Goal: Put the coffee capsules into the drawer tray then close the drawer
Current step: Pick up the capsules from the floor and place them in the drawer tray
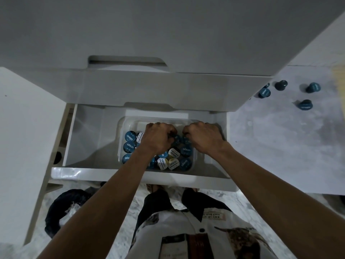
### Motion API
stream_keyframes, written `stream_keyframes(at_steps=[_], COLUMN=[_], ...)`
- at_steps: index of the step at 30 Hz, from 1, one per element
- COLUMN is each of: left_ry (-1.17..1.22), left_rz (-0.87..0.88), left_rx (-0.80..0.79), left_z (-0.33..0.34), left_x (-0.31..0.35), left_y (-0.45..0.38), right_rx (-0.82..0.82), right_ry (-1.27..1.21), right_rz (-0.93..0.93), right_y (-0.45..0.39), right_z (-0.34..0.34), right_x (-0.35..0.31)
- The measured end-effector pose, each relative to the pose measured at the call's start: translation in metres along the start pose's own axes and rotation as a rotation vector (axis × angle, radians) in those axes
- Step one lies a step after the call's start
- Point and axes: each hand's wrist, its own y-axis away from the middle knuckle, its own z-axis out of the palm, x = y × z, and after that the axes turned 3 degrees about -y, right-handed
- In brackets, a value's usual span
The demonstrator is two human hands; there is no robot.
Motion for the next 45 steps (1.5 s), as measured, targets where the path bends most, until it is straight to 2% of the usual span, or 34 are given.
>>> stream_keyframes(at_steps=[10, 16, 21, 28, 37, 41, 45], left_ry=[0.039, -0.043, -0.025, 0.183, 0.502, 0.597, 0.602], left_rz=[-0.005, -0.003, -0.001, 0.060, 0.121, 0.184, 0.219], left_rx=[0.026, 0.017, 0.079, 0.278, 0.415, 0.374, 0.339], left_z=[0.001, 0.005, 0.000, -0.020, -0.035, -0.035, -0.016], left_x=[0.001, 0.002, 0.006, 0.023, 0.101, 0.167, 0.238], left_y=[0.007, 0.017, 0.018, 0.034, 0.071, 0.062, 0.020], right_rx=[0.015, 0.025, 0.135, 0.395, 0.546, 0.613, 0.661], right_ry=[-0.085, -0.163, -0.269, -0.533, -0.765, -0.826, -0.835], right_rz=[-0.002, -0.031, -0.039, 0.042, 0.187, 0.264, 0.337], right_y=[0.007, 0.019, 0.035, 0.075, 0.136, 0.163, 0.181], right_z=[-0.004, -0.005, -0.014, -0.039, -0.065, -0.084, -0.102], right_x=[0.003, 0.001, -0.004, -0.002, 0.034, 0.084, 0.161])
